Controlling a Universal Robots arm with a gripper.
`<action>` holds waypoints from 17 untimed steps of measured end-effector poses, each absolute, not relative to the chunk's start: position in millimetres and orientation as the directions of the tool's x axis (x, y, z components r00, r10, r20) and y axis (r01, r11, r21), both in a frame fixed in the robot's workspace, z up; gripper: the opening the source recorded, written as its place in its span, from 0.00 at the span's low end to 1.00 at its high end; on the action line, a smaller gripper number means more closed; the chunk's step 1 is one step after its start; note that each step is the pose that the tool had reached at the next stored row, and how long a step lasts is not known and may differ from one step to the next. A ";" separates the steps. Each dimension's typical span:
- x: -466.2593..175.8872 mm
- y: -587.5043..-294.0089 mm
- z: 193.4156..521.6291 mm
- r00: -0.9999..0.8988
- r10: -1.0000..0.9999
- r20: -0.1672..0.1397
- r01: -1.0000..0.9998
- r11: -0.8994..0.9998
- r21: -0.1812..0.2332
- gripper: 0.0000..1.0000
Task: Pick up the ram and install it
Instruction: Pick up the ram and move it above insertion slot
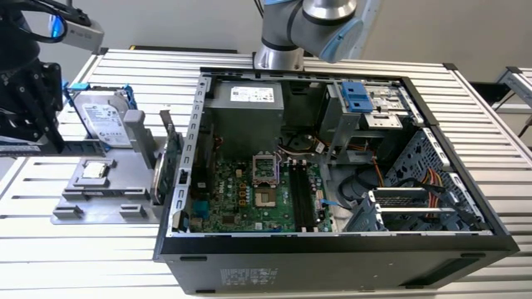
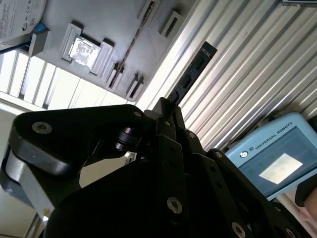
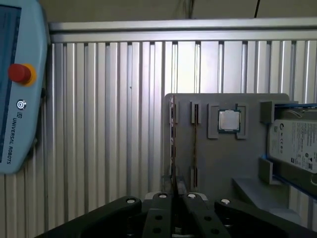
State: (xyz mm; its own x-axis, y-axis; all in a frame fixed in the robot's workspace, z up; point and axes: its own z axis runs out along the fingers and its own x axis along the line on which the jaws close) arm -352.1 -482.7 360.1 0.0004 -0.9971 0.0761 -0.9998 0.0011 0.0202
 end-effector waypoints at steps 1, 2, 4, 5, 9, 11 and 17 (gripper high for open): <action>-352.1 -482.7 360.9 0.000 -0.997 0.076 -1.000 0.001 0.020 0.00; -352.1 -482.7 361.8 0.000 -0.997 0.076 -1.000 0.001 0.020 0.00; -352.1 -482.7 363.6 0.000 -0.997 0.076 -1.000 0.001 0.020 0.00; -352.1 -482.7 364.5 0.000 -0.997 0.076 -1.000 0.001 0.020 0.00; -352.2 -482.7 368.8 0.000 -0.997 0.076 -1.000 0.001 0.020 0.00; -352.2 -482.7 370.8 0.000 -0.997 0.076 -1.000 0.001 0.020 0.00; -352.2 -482.6 374.8 0.000 -0.997 0.073 -1.000 0.001 0.019 0.00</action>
State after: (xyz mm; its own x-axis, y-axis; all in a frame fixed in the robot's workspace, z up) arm -352.2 -482.6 374.8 0.0003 -0.9973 0.0733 -0.9998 0.0011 0.0188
